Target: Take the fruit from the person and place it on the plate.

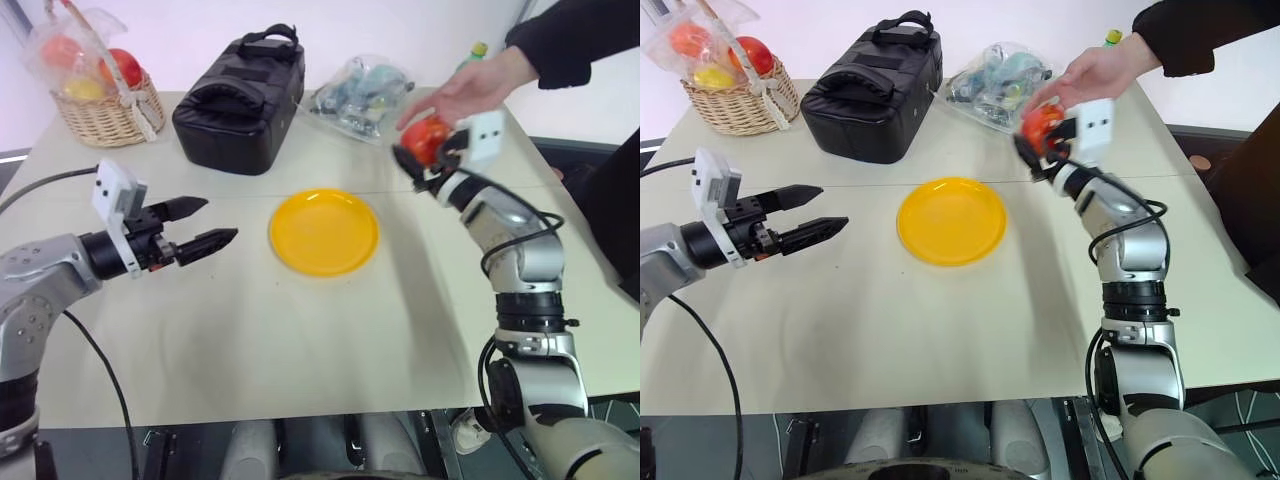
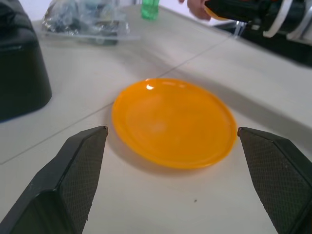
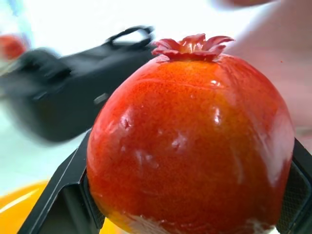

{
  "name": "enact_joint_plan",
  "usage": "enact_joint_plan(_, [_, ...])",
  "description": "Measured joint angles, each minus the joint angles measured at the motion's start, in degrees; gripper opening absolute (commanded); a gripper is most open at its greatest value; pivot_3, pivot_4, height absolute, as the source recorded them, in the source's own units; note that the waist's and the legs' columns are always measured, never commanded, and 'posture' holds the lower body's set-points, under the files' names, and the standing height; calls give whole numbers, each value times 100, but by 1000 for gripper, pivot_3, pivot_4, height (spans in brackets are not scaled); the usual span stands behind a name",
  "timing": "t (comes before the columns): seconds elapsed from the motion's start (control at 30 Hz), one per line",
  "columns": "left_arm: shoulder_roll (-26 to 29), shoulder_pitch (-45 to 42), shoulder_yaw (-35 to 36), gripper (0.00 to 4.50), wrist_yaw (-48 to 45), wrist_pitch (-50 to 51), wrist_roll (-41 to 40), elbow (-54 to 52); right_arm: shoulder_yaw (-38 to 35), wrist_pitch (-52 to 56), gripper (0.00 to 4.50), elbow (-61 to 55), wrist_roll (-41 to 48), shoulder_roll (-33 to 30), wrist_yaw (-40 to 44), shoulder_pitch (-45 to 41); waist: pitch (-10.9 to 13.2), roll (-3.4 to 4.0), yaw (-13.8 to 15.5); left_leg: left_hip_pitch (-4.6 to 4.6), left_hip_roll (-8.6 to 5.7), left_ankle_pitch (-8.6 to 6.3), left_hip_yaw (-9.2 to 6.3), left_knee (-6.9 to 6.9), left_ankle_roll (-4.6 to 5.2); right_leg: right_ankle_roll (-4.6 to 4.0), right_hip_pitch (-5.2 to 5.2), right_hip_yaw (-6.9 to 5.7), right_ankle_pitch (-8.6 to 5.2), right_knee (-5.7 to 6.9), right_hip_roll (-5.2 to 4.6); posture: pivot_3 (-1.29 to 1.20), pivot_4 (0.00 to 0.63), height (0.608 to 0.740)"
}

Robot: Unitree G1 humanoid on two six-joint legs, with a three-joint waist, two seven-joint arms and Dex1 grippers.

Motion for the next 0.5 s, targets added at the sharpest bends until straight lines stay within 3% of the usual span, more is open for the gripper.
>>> enact_joint_plan(0.17, [114,534,-112,4500,-169,-163,477,-4,571,337,3374,-148,-14,294,175,285,1,1,-41,-3,-3,0,1,2,0,-1,-1,-1,0,0,-8,0,150,740])
enact_joint_plan(0.5, [99,605,-214,4500,-190,-195,622,-168,904,36,3374,473,-444,441,459,244,1,0,-72,-3,-5,0,1,2,0,0,0,-2,0,0,-10,0,150,740])
